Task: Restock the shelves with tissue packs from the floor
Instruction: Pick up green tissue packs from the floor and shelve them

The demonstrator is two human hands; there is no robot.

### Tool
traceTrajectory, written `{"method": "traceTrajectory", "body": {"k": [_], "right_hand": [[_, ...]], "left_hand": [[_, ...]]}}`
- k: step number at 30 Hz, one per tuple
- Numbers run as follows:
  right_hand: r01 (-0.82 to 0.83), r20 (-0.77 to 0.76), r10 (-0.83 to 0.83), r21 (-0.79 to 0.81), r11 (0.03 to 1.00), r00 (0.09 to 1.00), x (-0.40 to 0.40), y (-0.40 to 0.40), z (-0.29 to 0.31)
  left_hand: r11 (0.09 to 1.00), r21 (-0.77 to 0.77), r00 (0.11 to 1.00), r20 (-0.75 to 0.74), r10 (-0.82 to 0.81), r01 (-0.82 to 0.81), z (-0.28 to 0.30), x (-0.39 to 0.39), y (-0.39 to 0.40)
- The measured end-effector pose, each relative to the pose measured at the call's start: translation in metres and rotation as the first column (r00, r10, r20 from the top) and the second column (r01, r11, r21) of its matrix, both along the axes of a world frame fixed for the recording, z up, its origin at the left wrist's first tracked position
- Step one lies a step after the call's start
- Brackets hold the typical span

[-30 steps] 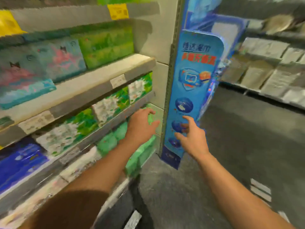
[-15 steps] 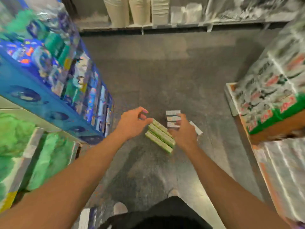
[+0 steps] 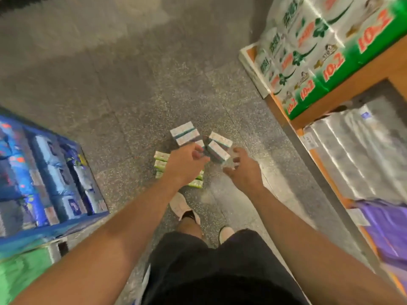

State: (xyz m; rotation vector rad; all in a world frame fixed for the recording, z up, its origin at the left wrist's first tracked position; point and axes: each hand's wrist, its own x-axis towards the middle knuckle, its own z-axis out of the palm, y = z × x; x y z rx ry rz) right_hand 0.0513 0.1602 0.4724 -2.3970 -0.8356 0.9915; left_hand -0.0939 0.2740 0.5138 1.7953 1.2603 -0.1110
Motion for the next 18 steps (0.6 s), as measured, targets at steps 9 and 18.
{"method": "traceTrajectory", "body": {"k": [9,18], "right_hand": [[0.151,-0.009,-0.155,-0.164,0.975,0.988,0.044,0.087,-0.187],[-0.037,0.04,0.06,-0.431,0.902,0.997,0.092,0.108,-0.473]], "left_hand": [[0.986,-0.129,0.983,-0.14,-0.121,0.103,-0.181,0.065,0.075],[0.986,-0.166,0.98,-0.198,-0.019,-0.015,-0.453,0.094,0.092]]}}
